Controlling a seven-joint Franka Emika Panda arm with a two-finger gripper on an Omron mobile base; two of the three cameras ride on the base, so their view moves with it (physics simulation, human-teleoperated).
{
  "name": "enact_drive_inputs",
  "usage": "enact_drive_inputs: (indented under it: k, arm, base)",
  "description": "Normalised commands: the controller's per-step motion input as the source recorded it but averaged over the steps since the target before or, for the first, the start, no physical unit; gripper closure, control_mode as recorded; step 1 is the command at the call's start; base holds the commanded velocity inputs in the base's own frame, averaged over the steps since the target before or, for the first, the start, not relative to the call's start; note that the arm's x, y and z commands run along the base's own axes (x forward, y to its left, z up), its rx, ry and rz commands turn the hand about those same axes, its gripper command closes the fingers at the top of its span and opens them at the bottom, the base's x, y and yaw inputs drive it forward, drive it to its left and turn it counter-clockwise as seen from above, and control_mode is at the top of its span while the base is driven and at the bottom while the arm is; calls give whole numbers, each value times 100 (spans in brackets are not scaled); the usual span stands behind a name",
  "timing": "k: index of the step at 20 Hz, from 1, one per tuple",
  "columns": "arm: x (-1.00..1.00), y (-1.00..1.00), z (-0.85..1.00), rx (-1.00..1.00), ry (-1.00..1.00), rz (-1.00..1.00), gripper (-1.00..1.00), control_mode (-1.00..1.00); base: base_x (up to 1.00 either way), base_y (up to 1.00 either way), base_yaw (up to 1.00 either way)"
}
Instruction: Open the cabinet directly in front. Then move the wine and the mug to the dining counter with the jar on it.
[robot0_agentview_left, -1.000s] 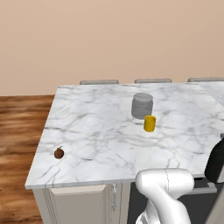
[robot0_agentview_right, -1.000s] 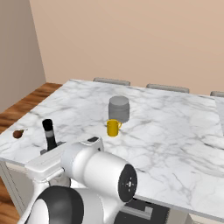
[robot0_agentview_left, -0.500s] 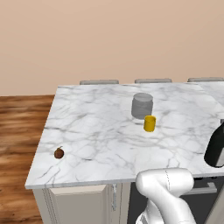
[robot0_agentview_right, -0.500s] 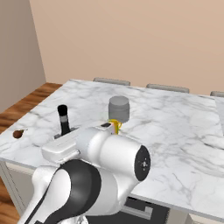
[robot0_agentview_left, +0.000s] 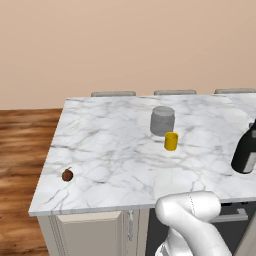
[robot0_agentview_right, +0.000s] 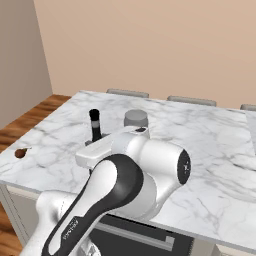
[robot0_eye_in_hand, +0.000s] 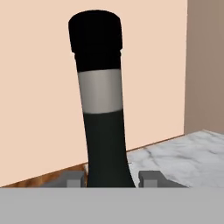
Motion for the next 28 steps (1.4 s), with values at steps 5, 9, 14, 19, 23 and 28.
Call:
enact_drive_inputs:
  k: [5, 9, 14, 19, 23, 28]
  arm:
    - [48, -11, -24, 0, -13, 0, 100, -100]
    - [49, -5, -39, 0, -18, 0, 100, -100]
    - [50, -9, -36, 0, -17, 0, 100, -100]
    - [46, -9, -35, 0, -7, 0, 100, -100]
    - [33, -20, -27, 0, 0, 0, 100, -100]
    - [33, -21, -15, 0, 1, 0, 100, -100]
  base:
    - [0, 0, 0]
    - [0, 0, 0]
    - [0, 0, 0]
    - [0, 0, 0]
    - [0, 0, 0]
    - [0, 0, 0]
